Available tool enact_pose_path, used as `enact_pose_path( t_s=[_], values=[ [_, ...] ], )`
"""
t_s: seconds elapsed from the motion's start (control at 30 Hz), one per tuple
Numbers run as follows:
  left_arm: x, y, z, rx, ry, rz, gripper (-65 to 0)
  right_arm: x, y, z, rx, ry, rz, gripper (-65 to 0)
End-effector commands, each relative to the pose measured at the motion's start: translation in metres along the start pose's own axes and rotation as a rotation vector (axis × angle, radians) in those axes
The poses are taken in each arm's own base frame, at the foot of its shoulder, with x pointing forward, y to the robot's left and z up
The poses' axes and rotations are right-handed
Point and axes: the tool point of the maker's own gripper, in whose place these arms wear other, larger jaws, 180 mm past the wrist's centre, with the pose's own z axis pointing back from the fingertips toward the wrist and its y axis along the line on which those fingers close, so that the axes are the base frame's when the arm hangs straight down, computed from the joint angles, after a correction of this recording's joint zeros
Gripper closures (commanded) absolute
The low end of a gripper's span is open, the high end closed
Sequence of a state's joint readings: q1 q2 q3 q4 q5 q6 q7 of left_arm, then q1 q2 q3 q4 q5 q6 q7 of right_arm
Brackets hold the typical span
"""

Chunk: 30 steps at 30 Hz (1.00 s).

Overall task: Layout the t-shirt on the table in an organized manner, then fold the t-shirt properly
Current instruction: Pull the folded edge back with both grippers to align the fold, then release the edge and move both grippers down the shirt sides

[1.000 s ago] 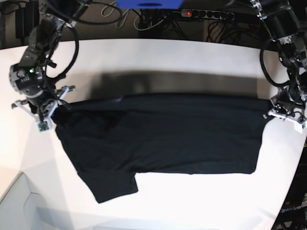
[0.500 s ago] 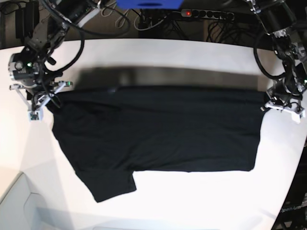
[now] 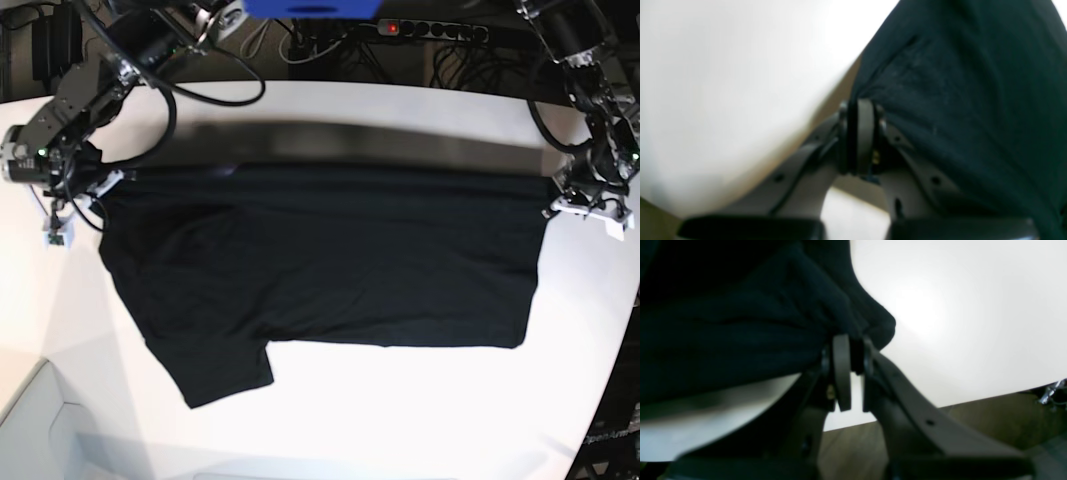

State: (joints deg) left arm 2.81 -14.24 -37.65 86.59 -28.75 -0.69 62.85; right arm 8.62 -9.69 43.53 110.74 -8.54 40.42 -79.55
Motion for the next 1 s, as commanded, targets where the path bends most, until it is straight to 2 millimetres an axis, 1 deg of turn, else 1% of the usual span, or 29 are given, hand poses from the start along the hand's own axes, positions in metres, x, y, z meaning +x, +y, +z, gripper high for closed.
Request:
enact_pose_path(
  t_s=[0.0,0.03,0.07,0.23,0.3,0.37,0.47,0.53,0.67,0.73,0.83,0.93,0.97],
  values=[
    [0.024,0.005,0.008,0.024,-0.075,-0.018,-0.1,0.002,-0.011,0.005,-0.043,-0.019,-0.001,0.0],
    [0.023,0.005,0.008,0.025,-0.073,-0.018,-0.1,-0.001,-0.011,0.003,-0.043,-0.022,0.003,0.0],
    [0.018,0.009,0.008,0.032,-0.063,-0.019,-0.1,-0.007,-0.012,0.002,-0.045,-0.018,0.009,0.0],
    [0.004,0.012,0.015,0.042,-0.054,-0.038,-0.1,-0.042,-0.014,-0.004,-0.05,0.028,0.04,0.0],
    [-0.001,0.021,0.023,0.061,-0.061,-0.038,-0.1,-0.052,-0.015,-0.005,-0.052,0.031,0.051,0.0],
    [-0.014,0.029,0.029,0.076,-0.056,-0.016,-0.1,-0.063,-0.016,-0.006,-0.053,0.031,0.064,0.0],
    [-0.028,0.046,0.036,0.111,-0.043,0.017,-0.1,-0.072,-0.017,-0.007,-0.053,0.015,0.078,0.0],
    [-0.036,0.051,0.036,0.121,-0.024,0.018,-0.1,-0.076,-0.015,-0.007,-0.048,0.002,0.093,0.0],
    [-0.04,0.053,0.036,0.125,-0.015,0.018,-0.1,-0.078,0.004,-0.009,-0.003,-0.021,0.157,-0.3],
    [-0.039,0.052,0.036,0.123,-0.016,0.017,-0.1,-0.082,0.01,-0.01,0.011,-0.009,0.178,-5.6],
    [-0.037,0.05,0.036,0.118,-0.022,0.015,-0.5,-0.083,0.017,-0.01,0.028,-0.007,0.199,-15.9],
    [-0.04,0.05,0.037,0.119,-0.01,0.012,-0.8,-0.087,0.015,-0.009,0.023,0.0,0.2,-24.4],
    [-0.041,0.051,0.037,0.121,-0.008,0.012,-2.3,-0.087,0.014,-0.009,0.02,0.0,0.199,-26.3]
  ],
)
